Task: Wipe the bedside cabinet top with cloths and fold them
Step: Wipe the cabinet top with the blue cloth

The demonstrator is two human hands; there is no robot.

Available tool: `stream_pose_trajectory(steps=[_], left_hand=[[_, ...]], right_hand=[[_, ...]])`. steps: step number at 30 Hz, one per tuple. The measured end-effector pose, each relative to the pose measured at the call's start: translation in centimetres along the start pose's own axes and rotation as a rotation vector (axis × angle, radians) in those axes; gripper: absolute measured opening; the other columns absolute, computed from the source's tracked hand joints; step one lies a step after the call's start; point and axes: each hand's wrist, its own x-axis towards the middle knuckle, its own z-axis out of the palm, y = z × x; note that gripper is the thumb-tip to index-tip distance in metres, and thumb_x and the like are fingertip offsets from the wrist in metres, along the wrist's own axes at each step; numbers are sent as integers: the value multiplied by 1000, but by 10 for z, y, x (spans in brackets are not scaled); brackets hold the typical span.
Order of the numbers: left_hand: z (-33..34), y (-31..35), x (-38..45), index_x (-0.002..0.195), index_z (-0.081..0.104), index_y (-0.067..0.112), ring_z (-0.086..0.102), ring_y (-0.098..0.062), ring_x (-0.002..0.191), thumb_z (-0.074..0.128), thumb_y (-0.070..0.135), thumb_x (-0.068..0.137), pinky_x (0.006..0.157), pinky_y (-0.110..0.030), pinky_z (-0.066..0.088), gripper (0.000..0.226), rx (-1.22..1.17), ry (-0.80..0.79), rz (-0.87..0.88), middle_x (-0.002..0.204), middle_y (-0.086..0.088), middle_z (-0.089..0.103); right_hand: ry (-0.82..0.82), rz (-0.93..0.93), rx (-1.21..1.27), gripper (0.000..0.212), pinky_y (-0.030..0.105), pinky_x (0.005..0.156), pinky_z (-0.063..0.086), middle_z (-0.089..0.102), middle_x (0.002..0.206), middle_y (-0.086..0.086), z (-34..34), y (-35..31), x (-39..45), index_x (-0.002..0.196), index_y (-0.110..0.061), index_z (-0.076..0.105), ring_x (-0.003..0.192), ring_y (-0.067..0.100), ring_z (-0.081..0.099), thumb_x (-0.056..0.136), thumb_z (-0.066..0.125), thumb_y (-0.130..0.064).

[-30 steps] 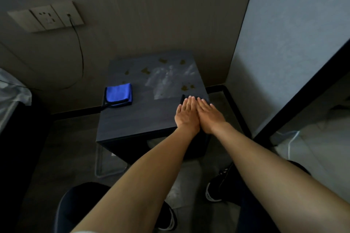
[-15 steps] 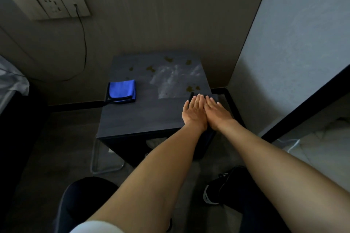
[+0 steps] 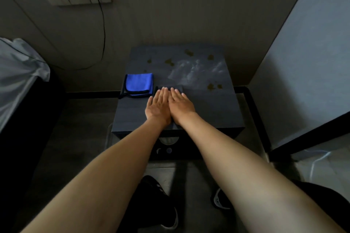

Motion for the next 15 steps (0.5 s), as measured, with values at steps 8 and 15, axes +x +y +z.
stream_pose_trajectory(steps=[8, 15], left_hand=[[-16, 4, 30, 155, -20, 12, -18, -15, 151, 38, 30, 99, 123, -37, -5, 82, 76, -63, 1, 164, 2, -22], [-23, 38, 48, 153, -22, 12, -20, -16, 150, 40, 35, 100, 123, -38, -6, 85, 135, -65, 34, 163, 0, -25]], right_hand=[[-10, -32, 56, 58, 35, 123, 0, -8, 166, 6, -11, 17, 26, 157, -8, -4, 153, 19, -5, 106, 21, -18], [18, 8, 69, 64, 35, 124, 1, -10, 166, 7, -15, 53, 28, 157, -8, -6, 153, 19, -7, 105, 31, -19]])
